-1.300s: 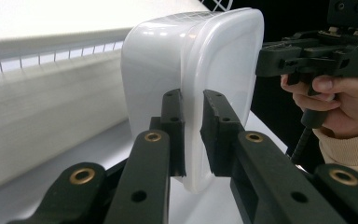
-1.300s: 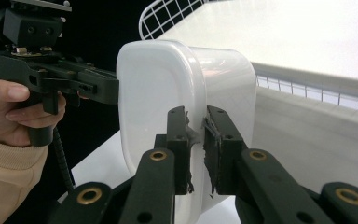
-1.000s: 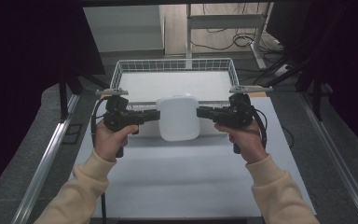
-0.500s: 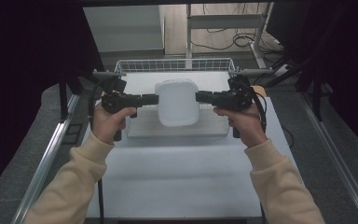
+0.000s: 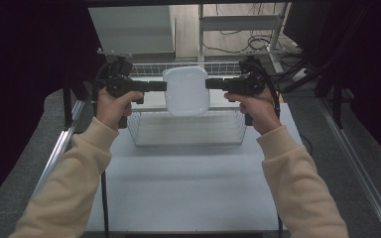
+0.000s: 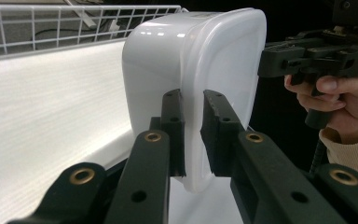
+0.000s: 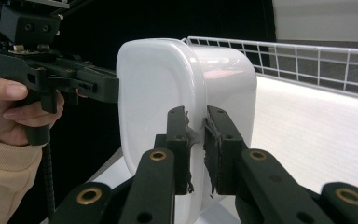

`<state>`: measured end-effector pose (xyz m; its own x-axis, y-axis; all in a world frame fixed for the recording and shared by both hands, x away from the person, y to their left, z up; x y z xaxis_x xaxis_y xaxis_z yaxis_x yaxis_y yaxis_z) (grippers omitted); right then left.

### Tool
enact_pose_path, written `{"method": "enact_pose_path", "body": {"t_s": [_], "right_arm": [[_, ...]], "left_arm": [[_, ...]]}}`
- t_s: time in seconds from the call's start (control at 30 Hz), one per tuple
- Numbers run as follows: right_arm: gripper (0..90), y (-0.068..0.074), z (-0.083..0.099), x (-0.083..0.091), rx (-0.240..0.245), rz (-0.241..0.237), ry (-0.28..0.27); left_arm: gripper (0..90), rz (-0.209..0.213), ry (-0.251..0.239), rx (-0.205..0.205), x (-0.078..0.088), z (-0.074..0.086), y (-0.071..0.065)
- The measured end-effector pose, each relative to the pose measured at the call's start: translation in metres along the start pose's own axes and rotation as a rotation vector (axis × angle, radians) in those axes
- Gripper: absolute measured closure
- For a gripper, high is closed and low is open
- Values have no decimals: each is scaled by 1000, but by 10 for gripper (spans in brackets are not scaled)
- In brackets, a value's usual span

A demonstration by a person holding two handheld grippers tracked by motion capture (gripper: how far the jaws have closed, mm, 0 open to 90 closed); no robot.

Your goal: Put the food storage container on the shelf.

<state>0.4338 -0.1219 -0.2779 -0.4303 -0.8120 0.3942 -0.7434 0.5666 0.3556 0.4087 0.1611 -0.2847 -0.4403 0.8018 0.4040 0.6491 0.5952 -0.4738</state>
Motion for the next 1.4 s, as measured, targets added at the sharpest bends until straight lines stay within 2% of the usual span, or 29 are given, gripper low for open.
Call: {"method": "enact_pose_path", "body": {"t_s": [0.23,0.27,0.33,0.37,0.47,0.5,0.6,0.67,0.73,0.77,0.8,0.83,0.87,0.9,0.97,1.03,1.07,1.17,1.2,1.27,1.4], "right_arm": [[797,-11,-11,-10,-25,9,22],[797,-15,-13,-14,-45,9,34],[797,-18,-14,-17,-50,11,38],[797,-24,-15,-22,-76,9,57],[797,-29,-15,-27,-98,7,72],[796,-33,-15,-32,-119,6,85],[795,-38,-17,-35,-148,-5,84],[789,-44,-21,-40,-177,-2,97],[783,-46,-22,-41,-191,4,103],[772,-52,-25,-45,-223,10,112],[772,-52,-25,-45,-223,10,112],[762,-57,-27,-49,-254,17,118],[755,-59,-28,-51,-269,21,123],[755,-59,-28,-51,-269,21,123],[739,-62,-29,-55,-284,34,124],[719,-68,-30,-61,-318,47,136],[719,-68,-30,-61,-318,47,136],[706,-75,-29,-68,-369,54,132],[706,-75,-29,-68,-369,54,132],[695,-79,-28,-71,-397,56,130],[674,-82,-26,-76,-425,64,137]], "left_arm": [[795,8,18,34,-6,-11,16],[795,9,26,54,-10,-13,22],[795,6,31,63,-12,-13,25],[795,5,39,85,-16,-15,31],[794,-2,47,98,-19,-16,38],[794,3,42,116,-21,-18,43],[793,10,42,141,-23,-21,47],[793,35,53,181,-26,-26,54],[793,42,61,196,-28,-28,56],[791,44,66,225,-31,-32,61],[790,44,66,225,-31,-32,61],[789,61,71,264,-34,-35,68],[787,67,68,289,-36,-36,72],[785,67,68,289,-36,-36,72],[781,77,61,324,-40,-37,78],[765,82,56,359,-45,-38,86],[758,82,56,359,-45,-38,86],[739,83,54,390,-50,-38,93],[732,83,54,390,-50,-38,93],[720,88,55,415,-54,-36,99],[705,75,56,423,-57,-35,103]]}}
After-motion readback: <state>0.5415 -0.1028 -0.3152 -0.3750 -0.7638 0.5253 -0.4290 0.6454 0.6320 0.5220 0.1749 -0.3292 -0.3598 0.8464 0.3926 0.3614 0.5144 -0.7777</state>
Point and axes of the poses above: each handheld gripper's, and its own axes: x roughly backward along the jaws, z roughly out of its underside, y roughly to its left, the point moved 3 cm from there along -x, roughly forward along the jaws, and after that the axes turned 2 degrees about z, right-handed, at the moved point
